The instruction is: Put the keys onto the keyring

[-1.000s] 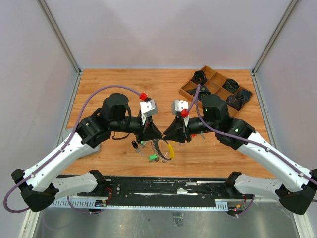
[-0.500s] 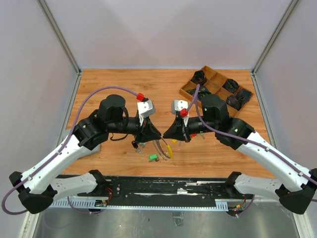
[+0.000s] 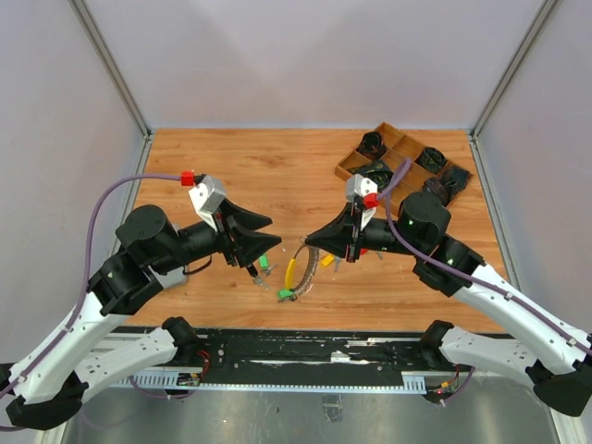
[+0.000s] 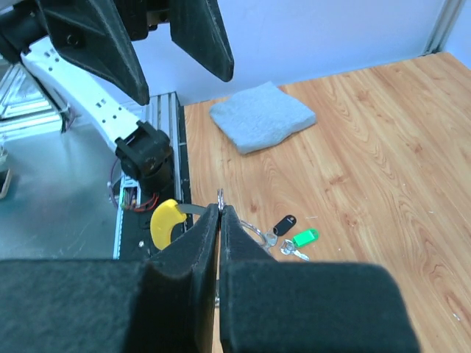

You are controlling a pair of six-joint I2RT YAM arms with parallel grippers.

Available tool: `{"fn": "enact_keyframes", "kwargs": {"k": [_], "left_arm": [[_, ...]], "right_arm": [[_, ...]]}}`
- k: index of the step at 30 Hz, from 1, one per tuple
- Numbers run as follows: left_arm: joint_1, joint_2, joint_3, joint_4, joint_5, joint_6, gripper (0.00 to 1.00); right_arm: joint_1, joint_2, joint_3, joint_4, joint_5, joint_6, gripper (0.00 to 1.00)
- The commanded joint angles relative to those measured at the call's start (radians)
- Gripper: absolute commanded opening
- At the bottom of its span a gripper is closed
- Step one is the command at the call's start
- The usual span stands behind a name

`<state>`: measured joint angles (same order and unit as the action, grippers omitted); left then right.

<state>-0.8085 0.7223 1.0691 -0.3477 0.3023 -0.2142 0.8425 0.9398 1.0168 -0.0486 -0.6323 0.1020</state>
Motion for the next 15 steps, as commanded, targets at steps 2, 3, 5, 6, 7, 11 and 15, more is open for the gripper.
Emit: {"fn": "enact_keyframes", "kwargs": {"k": [2, 3, 5, 6, 7, 11, 15], "left_arm": [[-0.006, 0.029, -0.014, 0.079, -0.100, -0.106, 0.55], [-0.006, 0.028, -0.022, 0.099, -0.098, -0.109, 0.55], [-0.006, 0.021, -0.042, 0.147, -0.086, -0.105, 0.54], [-0.006, 0.016, -0.051, 0.173, -0.076, -0.096, 0.54], [-0.006, 0.009, -0.059, 0.200, -0.063, -0.088, 0.54], [-0.006, 0.014, -0.047, 0.256, -0.046, -0.054, 0.52], [-0.006, 0.066, 0.012, 0.199, -0.075, -0.042, 0.51]], "right_arm": [[0.011, -0.039, -0.082, 0.329, 0.117, 0.198, 0.01], [0.012, -0.039, -0.092, 0.359, 0.122, 0.209, 0.01], [0.012, -0.043, -0.115, 0.455, 0.120, 0.230, 0.01], [0.012, -0.047, -0.125, 0.486, 0.120, 0.239, 0.01], [0.012, -0.049, -0.125, 0.499, 0.118, 0.243, 0.01], [0.011, -0.063, -0.095, 0.482, 0.096, 0.227, 0.01], [0.011, -0.080, -0.074, 0.446, 0.116, 0.209, 0.01]]}}
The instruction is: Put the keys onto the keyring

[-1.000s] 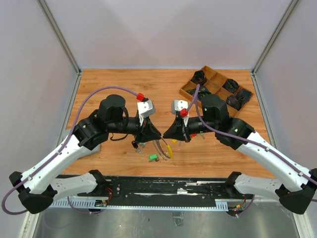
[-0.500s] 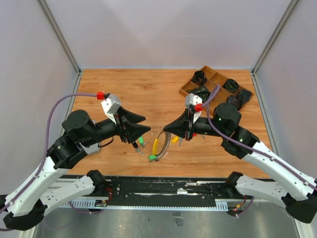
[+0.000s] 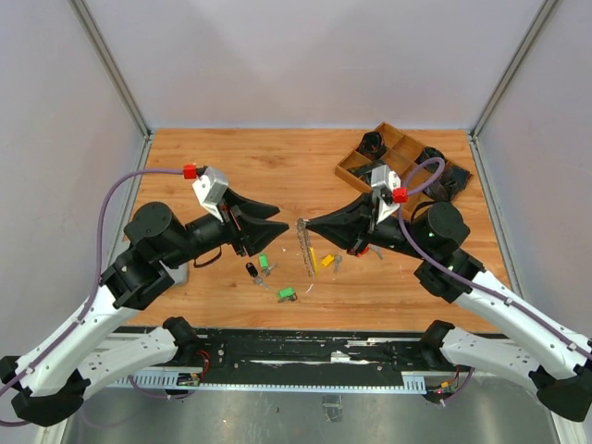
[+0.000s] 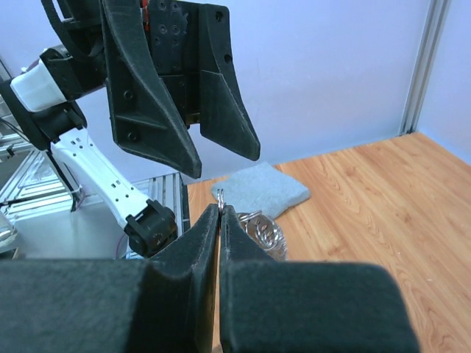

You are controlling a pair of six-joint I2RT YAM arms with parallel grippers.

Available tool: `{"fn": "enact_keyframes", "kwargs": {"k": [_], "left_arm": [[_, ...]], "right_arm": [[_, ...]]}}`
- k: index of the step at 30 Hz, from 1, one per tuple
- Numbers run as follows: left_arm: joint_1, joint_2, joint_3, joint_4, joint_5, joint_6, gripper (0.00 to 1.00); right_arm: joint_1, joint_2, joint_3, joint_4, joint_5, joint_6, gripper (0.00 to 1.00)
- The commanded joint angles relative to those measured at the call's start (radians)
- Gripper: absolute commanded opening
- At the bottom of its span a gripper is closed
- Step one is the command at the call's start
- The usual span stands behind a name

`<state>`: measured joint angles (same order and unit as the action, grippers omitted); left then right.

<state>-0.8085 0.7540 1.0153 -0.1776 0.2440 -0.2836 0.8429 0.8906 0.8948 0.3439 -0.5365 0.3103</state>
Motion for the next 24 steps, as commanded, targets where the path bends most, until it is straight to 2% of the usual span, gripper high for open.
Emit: {"fn": "enact_keyframes", "kwargs": {"k": [1, 7, 10, 14, 18, 21, 24], "left_arm": [[-0.006, 0.050, 0.081, -0.005, -0.032, 0.023, 0.51], [-0.006, 0.129, 0.151, -0.306, -0.137, 0.005, 0.53], [-0.006, 0.150, 0.153, -0.442, -0.194, -0.021, 0.65], [-0.005, 0.209, 0.164, -0.575, -0.247, -0.069, 0.80], [-0.006, 0.253, 0.182, -0.655, -0.316, -0.155, 0.98], [-0.006, 0.250, 0.141, -0.654, -0.359, -0.200, 1.00], [-0.004, 0.272, 0.112, -0.649, -0.303, -0.159, 1.00]], "right_arm": [[0.012, -0.034, 0.055, 0.025, 0.040, -0.009, 0.01], [0.010, -0.089, 0.061, -0.205, 0.262, -0.067, 0.01], [0.009, -0.118, 0.060, -0.314, 0.364, -0.095, 0.00], [0.008, -0.133, 0.067, -0.399, 0.392, -0.124, 0.00], [0.007, -0.134, 0.085, -0.458, 0.381, -0.146, 0.00], [0.008, -0.141, 0.093, -0.494, 0.382, -0.158, 0.01], [0.007, -0.156, 0.086, -0.518, 0.387, -0.167, 0.00]]}}
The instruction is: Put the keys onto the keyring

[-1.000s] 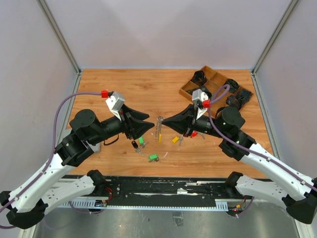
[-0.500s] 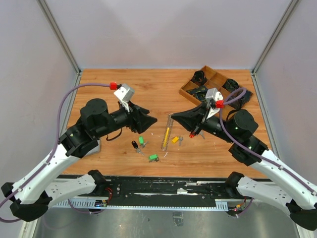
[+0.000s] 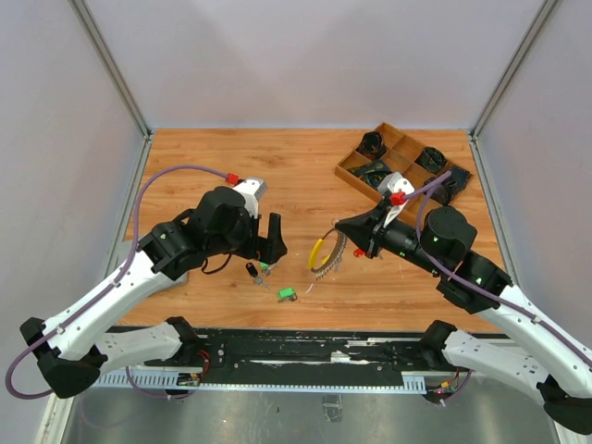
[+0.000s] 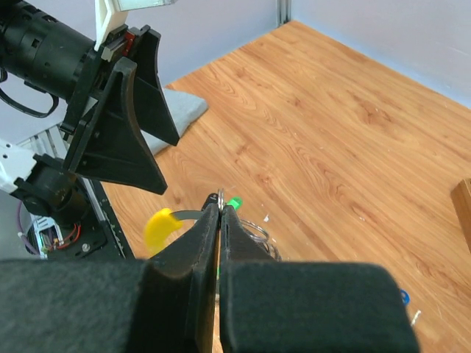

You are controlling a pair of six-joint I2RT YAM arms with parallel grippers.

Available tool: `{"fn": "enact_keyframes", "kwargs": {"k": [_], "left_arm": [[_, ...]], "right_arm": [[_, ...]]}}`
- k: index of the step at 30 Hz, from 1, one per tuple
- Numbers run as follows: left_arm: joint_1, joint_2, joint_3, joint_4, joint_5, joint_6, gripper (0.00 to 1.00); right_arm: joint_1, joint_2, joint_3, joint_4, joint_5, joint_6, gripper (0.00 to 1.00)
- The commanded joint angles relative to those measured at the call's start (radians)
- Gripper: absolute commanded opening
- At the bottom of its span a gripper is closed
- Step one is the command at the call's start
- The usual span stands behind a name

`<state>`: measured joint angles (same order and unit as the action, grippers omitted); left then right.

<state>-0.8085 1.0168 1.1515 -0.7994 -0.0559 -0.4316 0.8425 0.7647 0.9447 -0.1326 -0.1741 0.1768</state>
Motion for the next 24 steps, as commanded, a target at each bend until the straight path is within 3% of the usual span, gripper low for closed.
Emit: {"fn": "enact_keyframes", "kwargs": {"k": [1, 6, 12, 15, 24], "left_arm": [[-0.004, 0.021, -0.027, -0.031, 0.002, -0.004, 1.00], [-0.005, 0.014, -0.003, 0.004, -0.015, 0.016, 1.00], [-0.004, -0.136, -0.028, 0.263, -0.066, 0.040, 0.98], [-0.005, -0.172, -0.039, 0.399, -0.039, 0.074, 0.95], [-0.041, -0.151, -0.006, 0.605, 0.112, 0.146, 0.87]], "right_arm": [[0.008, -0.031, 0.038, -0.054, 0.025, -0.036, 0.00], [0.008, -0.045, 0.037, -0.100, 0.011, -0.055, 0.00], [0.008, -0.042, 0.047, -0.095, -0.048, -0.085, 0.00], [0.008, -0.035, 0.060, -0.077, -0.092, -0.092, 0.00], [-0.004, -0.030, 0.109, -0.018, -0.141, -0.099, 0.00]]}}
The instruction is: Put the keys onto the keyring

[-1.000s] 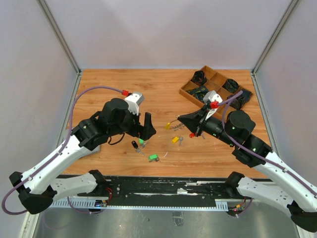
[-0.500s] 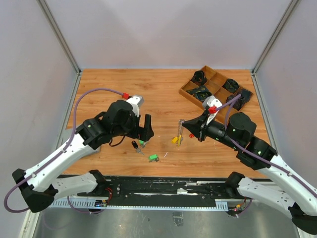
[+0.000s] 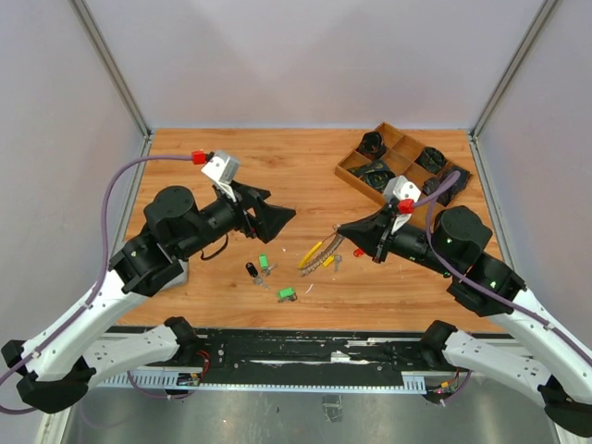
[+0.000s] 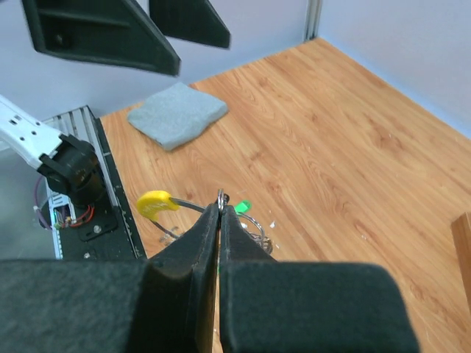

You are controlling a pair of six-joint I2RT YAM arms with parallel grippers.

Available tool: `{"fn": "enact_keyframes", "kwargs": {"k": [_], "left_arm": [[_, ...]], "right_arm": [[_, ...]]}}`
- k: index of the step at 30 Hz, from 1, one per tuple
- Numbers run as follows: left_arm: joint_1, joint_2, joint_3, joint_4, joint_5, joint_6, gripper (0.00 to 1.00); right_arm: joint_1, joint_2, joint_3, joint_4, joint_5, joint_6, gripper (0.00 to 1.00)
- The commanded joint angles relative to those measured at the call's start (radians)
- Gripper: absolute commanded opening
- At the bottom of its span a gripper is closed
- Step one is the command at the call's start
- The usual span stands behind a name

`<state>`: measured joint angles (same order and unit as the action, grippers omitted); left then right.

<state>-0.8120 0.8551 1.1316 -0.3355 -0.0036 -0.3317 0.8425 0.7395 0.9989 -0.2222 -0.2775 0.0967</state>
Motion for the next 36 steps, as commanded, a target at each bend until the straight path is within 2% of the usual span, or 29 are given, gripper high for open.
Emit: {"fn": "enact_keyframes", "kwargs": {"k": [1, 6, 9, 12, 16, 22, 31, 36], "left_arm": [[-0.059, 0.015, 0.019, 0.150, 0.048, 0.053, 0.86], [-0.237, 0.045, 0.016, 0.218, -0.050, 0.105, 0.82], [-0.257, 0.043, -0.008, 0.286, -0.027, 0.114, 0.73], [-0.257, 0.038, -0.012, 0.326, 0.005, 0.134, 0.60], [-0.258, 0.050, -0.008, 0.375, 0.080, 0.158, 0.52], [-0.257, 0.074, 0.010, 0.445, 0.186, 0.166, 0.37], [-0.257, 0.078, -0.007, 0.531, 0.303, 0.152, 0.27], [-0.256, 0.098, -0.022, 0.577, 0.333, 0.155, 0.27]], "right_arm": [[-0.021, 0.000, 0.062, 0.070, -0.060, -0.010, 0.00], [-0.202, 0.009, 0.034, 0.178, -0.328, 0.129, 0.00], [-0.304, -0.002, 0.003, 0.284, -0.484, 0.224, 0.00], [-0.349, -0.018, -0.035, 0.404, -0.577, 0.296, 0.00], [-0.356, -0.025, -0.078, 0.594, -0.631, 0.399, 0.01], [-0.356, -0.004, -0.091, 0.839, -0.635, 0.548, 0.01], [-0.356, -0.006, -0.045, 0.798, -0.597, 0.518, 0.01], [-0.356, -0.018, -0.050, 0.794, -0.605, 0.508, 0.01]]}}
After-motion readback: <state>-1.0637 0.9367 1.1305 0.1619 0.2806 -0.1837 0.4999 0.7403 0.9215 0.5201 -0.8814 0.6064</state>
